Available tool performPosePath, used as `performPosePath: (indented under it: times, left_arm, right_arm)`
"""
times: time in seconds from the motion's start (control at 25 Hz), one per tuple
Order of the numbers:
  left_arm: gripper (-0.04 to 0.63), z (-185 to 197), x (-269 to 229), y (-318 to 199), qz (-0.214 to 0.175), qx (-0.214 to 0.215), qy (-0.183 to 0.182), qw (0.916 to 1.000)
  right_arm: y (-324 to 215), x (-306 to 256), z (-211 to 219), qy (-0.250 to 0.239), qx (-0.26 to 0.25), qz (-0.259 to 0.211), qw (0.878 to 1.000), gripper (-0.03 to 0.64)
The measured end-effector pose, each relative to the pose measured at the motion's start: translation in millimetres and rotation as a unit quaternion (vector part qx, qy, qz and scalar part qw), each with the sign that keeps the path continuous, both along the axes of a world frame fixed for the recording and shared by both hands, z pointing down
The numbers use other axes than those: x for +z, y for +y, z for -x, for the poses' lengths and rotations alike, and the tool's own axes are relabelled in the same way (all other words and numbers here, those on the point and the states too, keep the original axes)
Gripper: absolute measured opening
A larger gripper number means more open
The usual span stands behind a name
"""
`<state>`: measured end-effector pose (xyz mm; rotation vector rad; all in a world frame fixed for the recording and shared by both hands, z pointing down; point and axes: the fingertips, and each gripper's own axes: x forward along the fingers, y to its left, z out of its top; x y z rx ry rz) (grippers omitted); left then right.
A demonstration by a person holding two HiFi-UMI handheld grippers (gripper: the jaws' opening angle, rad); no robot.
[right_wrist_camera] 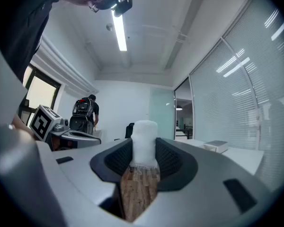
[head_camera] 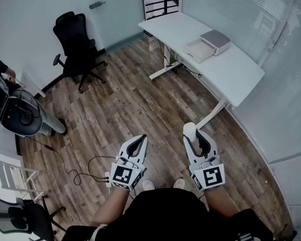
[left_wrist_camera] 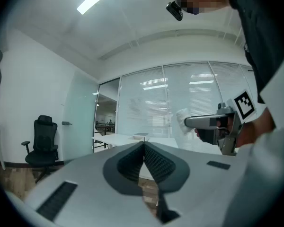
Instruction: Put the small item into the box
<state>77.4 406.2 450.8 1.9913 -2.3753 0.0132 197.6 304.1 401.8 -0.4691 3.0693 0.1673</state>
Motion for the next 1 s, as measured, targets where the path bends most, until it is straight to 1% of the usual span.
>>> performPosePath:
  times: [0.24,0.4,0.56,0.68,0.8,0.88,1.0]
  left_arm:
    - [0.014,16.5,2.5,11.9,-0.009,0.014,-0.008,0.9998]
    - [0.014,28.0,7.4,21.2,-0.002,0.022,-0.016,0.9996]
    - [0.014,42.2,10.9,24.6,0.001,0.019,-0.016,0.9997]
    - [0.014,50.7,15.1,13.8,0.003,0.02,-0.014,0.9997]
    - [0.014,61.7,11.9,-5.4,0.003,0.021,-0.024,0.9995]
    - [0.014,70.9,7.5,-21.0,0.001,0.019,-0.027,0.9995]
    - [0.014,83.9,9.9,-46.1,0.009,0.019,-0.026,0.9995]
  right_arm:
    - [9.0,4.0,18.6,-0.007,0.005,0.004,1.0,0.156]
    - [18.1,-0.4,24.8,-0.028,0.006,-0.011,1.0,0.16]
    - [15.6,0.7,31.7,-0.029,0.012,-0.014,0.999,0.161]
    - [2.3,6.3,37.4,-0.025,0.021,-0.009,0.999,0.161]
    - [-17.3,14.3,42.9,-0.02,0.029,0.0,0.999,0.161]
    - [-35.9,18.4,46.9,-0.019,0.034,0.004,0.999,0.161]
    - [-68.4,19.7,55.3,-0.021,0.043,0.011,0.999,0.161]
